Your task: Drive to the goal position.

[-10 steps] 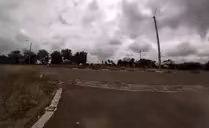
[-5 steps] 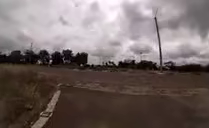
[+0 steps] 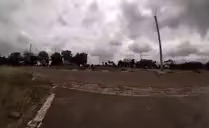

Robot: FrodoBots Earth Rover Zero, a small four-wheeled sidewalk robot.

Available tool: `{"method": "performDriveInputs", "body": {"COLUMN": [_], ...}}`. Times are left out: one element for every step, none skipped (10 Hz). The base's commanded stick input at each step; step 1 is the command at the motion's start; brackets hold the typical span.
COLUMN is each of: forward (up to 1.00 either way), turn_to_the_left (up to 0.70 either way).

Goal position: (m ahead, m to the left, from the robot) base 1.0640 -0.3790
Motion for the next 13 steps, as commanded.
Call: {"method": "performDriveInputs", "body": {"forward": [0.5, 0.5, 0.5, 0.5, 0.5, 0.5, 0.5, 0.5, 0.5, 0.5, 0.5, 0.5, 0.5], "turn_to_the_left": [0.0, 0.0, 0.0, 0.0, 0.0, 0.0, 0.0, 0.0, 0.0, 0.0, 0.0, 0.0, 0.0]}}
